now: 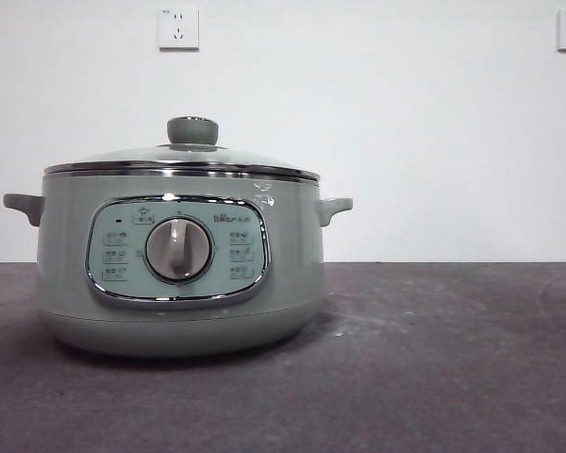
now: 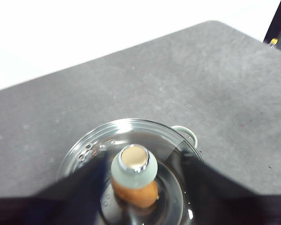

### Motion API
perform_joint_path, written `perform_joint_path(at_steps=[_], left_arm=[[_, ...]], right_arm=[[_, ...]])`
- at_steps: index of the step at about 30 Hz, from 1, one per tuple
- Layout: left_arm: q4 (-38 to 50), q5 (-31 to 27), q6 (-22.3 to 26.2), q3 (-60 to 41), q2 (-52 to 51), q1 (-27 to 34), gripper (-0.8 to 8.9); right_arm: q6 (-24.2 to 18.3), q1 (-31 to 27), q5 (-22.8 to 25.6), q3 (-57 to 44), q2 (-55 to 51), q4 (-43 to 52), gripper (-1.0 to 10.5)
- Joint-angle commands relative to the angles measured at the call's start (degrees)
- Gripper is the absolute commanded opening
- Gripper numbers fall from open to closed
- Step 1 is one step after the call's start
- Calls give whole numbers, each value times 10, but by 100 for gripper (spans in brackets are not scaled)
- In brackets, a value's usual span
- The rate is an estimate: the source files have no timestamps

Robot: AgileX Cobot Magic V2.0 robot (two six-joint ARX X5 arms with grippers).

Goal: Pick up the potato,open the lid,put the potato in the pot,close the lid

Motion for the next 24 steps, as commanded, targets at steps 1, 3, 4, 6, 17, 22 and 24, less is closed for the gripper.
perform_joint_path(at_steps=[1, 3, 4, 6, 17, 22, 24], left_arm=[[-11, 0, 17, -10, -24, -1, -8], [-5, -2, 19, -31, -57, -1, -8], [6, -10, 18, -52, -75, -1, -8], [30, -27, 14, -109, -123, -2, -8], [102, -44, -6, -339, -311, -2, -8], [62, -42, -50, -340, -309, -2, -4], [46, -43, -50, -340, -306, -2, -4]], right_arm=[[-1, 1, 1, -74, -47, 60, -12], [-1, 1, 1, -141, -97, 116, -12], [-1, 1, 2, -175, -123, 143, -12], [-1, 1, 2, -243, -173, 199, -12], [3, 1, 1, -470, -334, 341, -12], [31, 1, 1, -470, -330, 318, 2], [31, 1, 1, -470, -330, 318, 1]])
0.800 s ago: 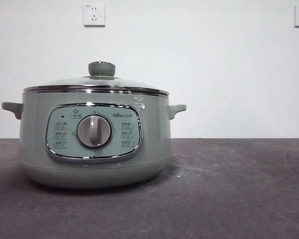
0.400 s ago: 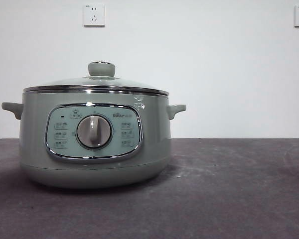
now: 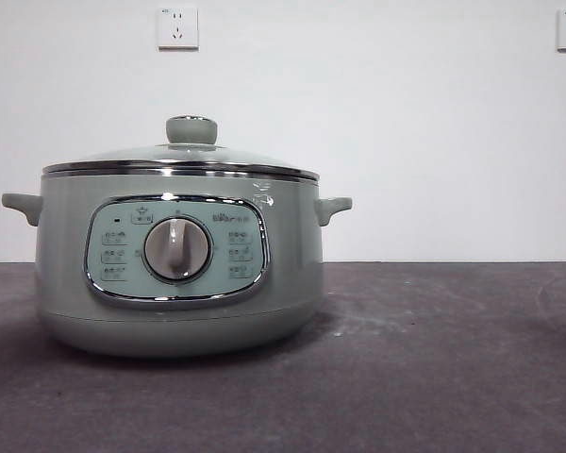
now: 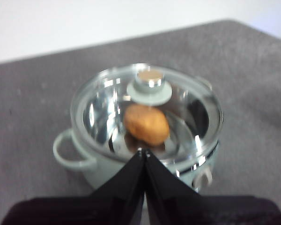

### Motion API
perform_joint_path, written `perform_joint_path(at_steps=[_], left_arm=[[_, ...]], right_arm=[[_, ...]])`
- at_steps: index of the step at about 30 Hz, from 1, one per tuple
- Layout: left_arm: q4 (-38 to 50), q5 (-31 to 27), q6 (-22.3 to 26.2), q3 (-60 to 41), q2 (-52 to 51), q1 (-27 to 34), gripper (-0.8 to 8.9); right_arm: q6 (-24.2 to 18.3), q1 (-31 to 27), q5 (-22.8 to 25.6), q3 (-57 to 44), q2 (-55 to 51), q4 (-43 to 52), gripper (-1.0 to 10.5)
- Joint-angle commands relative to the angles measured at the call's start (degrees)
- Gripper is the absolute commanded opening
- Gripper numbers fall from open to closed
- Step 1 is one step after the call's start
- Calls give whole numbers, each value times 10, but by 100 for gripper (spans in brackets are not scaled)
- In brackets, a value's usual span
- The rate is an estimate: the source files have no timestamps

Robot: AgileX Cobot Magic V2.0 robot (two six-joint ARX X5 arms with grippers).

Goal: Pick up the potato,open the lid,put the potato in the pot,close the lid

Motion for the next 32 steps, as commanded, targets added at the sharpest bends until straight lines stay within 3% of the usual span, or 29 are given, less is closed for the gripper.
perform_joint_path(at_steps=[1, 14, 19, 25, 32], left_arm=[[-14, 0, -14, -3, 3, -2, -4], [-39, -1, -14, -3, 3, -2, -4], [-25, -14, 66, -4, -10, 19, -4], [82, 28, 97, -58, -67, 103, -4], [199, 106, 96, -214, -171, 215, -4]], right_arm=[[11, 1, 2, -5, -2, 3, 1], [11, 1, 2, -5, -2, 2, 2], [11, 1, 2, -5, -2, 2, 2], [11, 1, 2, -5, -2, -1, 2], [11, 1, 2, -4, -2, -1, 1]])
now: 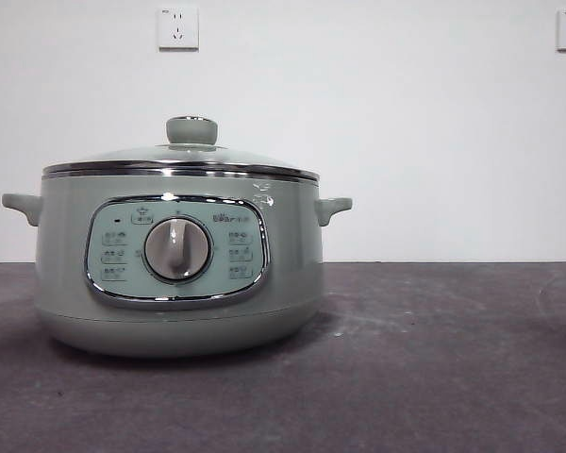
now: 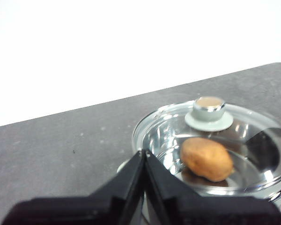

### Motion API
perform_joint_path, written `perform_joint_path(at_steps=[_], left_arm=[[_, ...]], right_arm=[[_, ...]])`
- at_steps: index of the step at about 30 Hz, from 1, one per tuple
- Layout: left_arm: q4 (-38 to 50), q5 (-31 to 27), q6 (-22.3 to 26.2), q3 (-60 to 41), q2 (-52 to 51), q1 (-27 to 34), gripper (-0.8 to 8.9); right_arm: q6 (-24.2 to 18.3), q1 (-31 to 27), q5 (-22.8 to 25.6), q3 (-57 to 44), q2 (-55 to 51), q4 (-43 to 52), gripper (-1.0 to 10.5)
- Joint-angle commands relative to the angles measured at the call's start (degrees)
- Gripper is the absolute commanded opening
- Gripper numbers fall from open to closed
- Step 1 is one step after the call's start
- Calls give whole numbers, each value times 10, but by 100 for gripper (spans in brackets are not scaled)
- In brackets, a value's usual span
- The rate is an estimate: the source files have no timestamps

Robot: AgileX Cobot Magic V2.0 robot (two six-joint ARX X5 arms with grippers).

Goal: Pick up the potato,open the lid,put the potato in the pot,close the lid

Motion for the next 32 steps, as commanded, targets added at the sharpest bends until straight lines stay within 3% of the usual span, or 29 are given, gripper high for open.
perform_joint_path(at_steps=[1, 7, 16, 21, 32], left_arm=[[28, 25, 9, -69, -37, 38, -4], [51, 34, 8, -170, -93, 91, -4], [62, 34, 8, -234, -102, 109, -4], [70, 35, -14, -240, -102, 109, -4], [69, 33, -14, -240, -102, 109, -4]], right_arm=[[5, 1, 2, -4, -1, 1, 2], [5, 1, 2, -4, 0, 1, 1], [5, 1, 2, -4, 0, 1, 1], [4, 1, 2, -4, -1, 1, 1], [4, 1, 2, -4, -1, 1, 2]])
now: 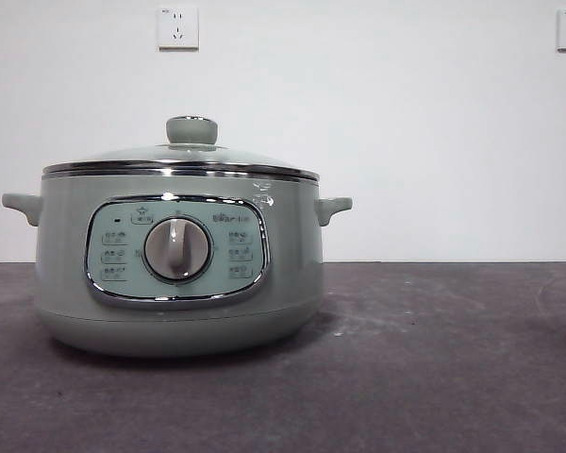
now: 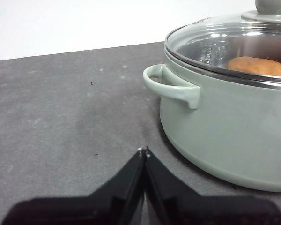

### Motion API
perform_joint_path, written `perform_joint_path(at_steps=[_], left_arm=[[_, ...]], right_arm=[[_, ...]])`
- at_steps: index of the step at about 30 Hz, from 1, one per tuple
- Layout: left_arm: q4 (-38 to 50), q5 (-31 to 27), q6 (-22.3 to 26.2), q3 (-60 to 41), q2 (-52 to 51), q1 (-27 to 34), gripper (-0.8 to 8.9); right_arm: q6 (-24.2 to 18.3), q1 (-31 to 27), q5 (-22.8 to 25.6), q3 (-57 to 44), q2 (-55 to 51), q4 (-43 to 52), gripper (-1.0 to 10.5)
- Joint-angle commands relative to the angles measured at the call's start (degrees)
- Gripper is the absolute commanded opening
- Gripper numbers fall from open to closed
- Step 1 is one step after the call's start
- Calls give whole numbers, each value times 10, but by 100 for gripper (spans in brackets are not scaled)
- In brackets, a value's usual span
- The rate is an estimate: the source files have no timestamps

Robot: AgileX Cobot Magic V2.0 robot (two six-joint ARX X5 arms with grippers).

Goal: Pick up the potato,open the lid,put the potato in the pot,close the lid

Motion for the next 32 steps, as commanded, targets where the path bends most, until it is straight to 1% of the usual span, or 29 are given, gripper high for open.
perform_joint_path(at_steps=[1, 17, 20, 23, 24, 26, 29, 32], left_arm=[[2, 0, -5, -9, -2, 2, -4], [2, 0, -5, -9, -2, 2, -4], [2, -1, -5, -9, -2, 2, -4], [2, -1, -5, -9, -2, 2, -4], [2, -1, -5, -9, -2, 2, -4], [2, -1, -5, -9, -2, 2, -4], [2, 0, -5, -9, -2, 2, -4], [2, -1, -5, -9, -2, 2, -4]], right_arm=[[4, 1, 2, -4, -1, 3, 2], [1, 0, 4, -5, -12, -6, 1], [-28, -11, 15, -5, -26, -21, 2], [-58, -42, 11, -17, -38, -20, 1], [-67, -59, 5, -25, -44, -18, 1], [-83, -97, -26, -47, -57, -4, 1], [-104, -163, -93, -97, -92, 42, 2], [-108, -227, -149, -152, -135, 92, 1]])
